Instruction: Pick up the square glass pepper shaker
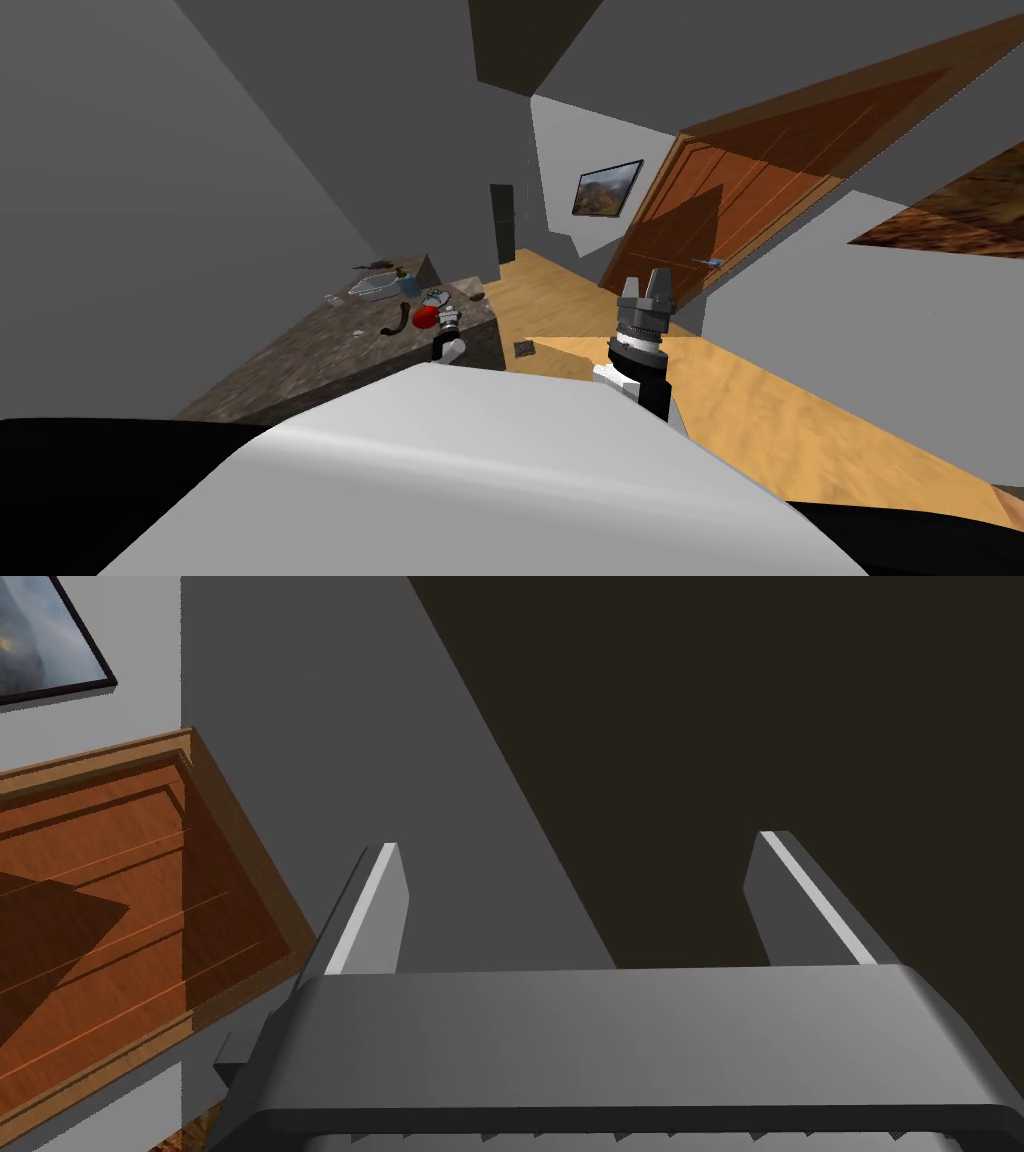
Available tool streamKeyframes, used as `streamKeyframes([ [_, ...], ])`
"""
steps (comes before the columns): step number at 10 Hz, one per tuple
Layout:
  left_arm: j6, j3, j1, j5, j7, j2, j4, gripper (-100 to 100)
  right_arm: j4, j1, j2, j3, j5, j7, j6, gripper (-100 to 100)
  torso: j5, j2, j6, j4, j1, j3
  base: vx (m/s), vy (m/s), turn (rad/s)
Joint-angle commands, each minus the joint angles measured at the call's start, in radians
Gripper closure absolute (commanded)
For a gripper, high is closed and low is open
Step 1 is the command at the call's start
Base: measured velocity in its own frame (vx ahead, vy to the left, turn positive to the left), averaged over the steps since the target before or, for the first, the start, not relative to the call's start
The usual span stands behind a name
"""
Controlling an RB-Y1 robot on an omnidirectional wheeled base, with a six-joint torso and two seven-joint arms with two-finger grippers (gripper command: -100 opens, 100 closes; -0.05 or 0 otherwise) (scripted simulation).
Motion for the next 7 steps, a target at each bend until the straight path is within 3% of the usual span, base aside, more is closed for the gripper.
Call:
streamKeyframes([
  [1,0.035,-0.03,0.05,-0.001,0.003,-0.003,-0.05,100,0.0,0.0,0.0,0.0,0.0,0.0,0.0,0,0.0,0.0,0.0,0.0,0.0,0.0,0.066,-0.025,0.143],
  [4,0.035,-0.03,0.08,-0.001,0.003,-0.003,-0.116,100,0.0,0.0,0.0,0.0,0.0,0.0,0.0,0,0.0,-0.003,0.0,-0.001,-0.002,-0.002,0.043,-0.031,0.034],
  [5,0.072,-0.06,0.133,-0.002,0.005,-0.009,-0.158,100,0.0,0.0,0.0,0.0,0.0,0.0,0.0,0,0.0,-0.001,0.0,0.0,0.0,0.0,0.076,-0.039,0.15],
  [7,0.072,-0.06,0.164,-0.002,0.005,-0.009,-0.209,100,0.0,0.0,0.0,0.0,0.0,0.0,0.0,0,0.0,-0.004,0.0,-0.001,-0.002,-0.003,0.058,-0.037,0.062],
])
